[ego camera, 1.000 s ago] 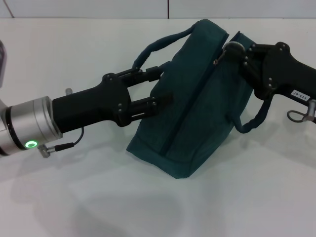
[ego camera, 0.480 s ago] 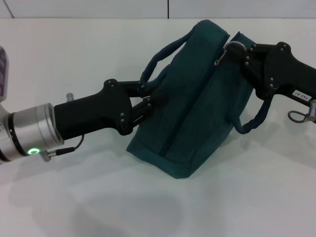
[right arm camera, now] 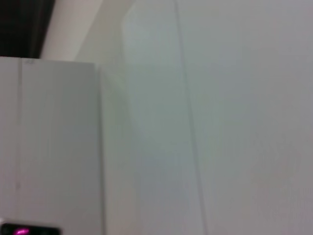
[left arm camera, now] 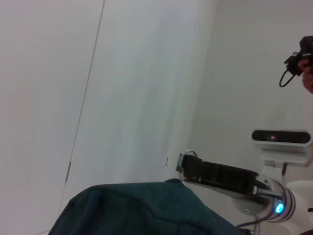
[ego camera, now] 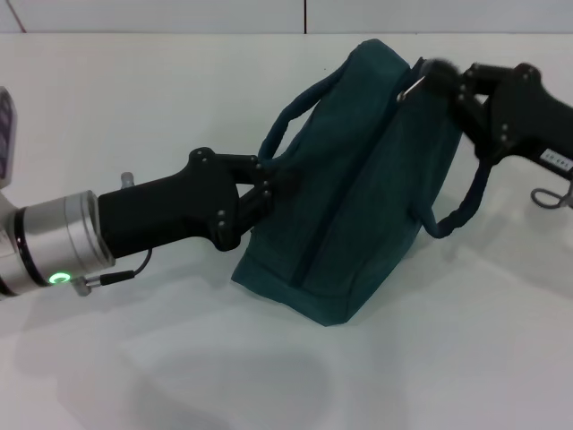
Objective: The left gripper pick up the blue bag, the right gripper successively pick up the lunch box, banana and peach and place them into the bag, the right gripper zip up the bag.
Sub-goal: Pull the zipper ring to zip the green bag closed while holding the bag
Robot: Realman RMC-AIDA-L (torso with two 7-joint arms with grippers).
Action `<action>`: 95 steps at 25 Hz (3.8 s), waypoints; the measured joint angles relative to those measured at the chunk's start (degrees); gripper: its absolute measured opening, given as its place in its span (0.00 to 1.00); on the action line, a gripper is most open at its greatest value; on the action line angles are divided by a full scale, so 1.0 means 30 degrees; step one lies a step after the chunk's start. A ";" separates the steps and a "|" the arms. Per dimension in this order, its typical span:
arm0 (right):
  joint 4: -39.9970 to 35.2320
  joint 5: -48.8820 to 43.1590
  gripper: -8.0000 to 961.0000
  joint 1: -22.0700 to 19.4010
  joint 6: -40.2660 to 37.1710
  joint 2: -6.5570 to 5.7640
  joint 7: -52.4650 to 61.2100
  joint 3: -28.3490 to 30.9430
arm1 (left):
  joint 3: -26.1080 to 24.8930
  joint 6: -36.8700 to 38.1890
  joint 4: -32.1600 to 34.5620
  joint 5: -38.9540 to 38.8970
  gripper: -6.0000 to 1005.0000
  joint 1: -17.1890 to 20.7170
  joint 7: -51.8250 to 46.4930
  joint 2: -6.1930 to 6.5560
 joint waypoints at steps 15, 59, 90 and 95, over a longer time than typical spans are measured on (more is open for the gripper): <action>0.1092 0.0211 0.02 -0.0037 0.2364 0.0025 -0.0075 0.2491 | -0.0191 0.1393 0.0194 0.0106 0.06 0.0680 0.0475 0.0181; 0.2583 -0.0166 0.02 0.0072 0.7532 0.0063 -0.1610 0.1286 | -0.1703 0.0413 0.0060 -0.1958 0.07 0.0192 -0.1668 0.0645; 0.3368 -0.0023 0.02 0.0055 0.6539 0.0116 -0.2283 0.0759 | -0.0876 -0.2415 0.6800 0.8674 0.38 -0.6681 -1.4227 0.0094; 0.3373 -0.0025 0.02 0.0028 0.6356 0.0139 -0.2281 0.0783 | 0.0018 -0.2493 0.7426 1.0462 0.45 -0.7560 -1.6552 0.0088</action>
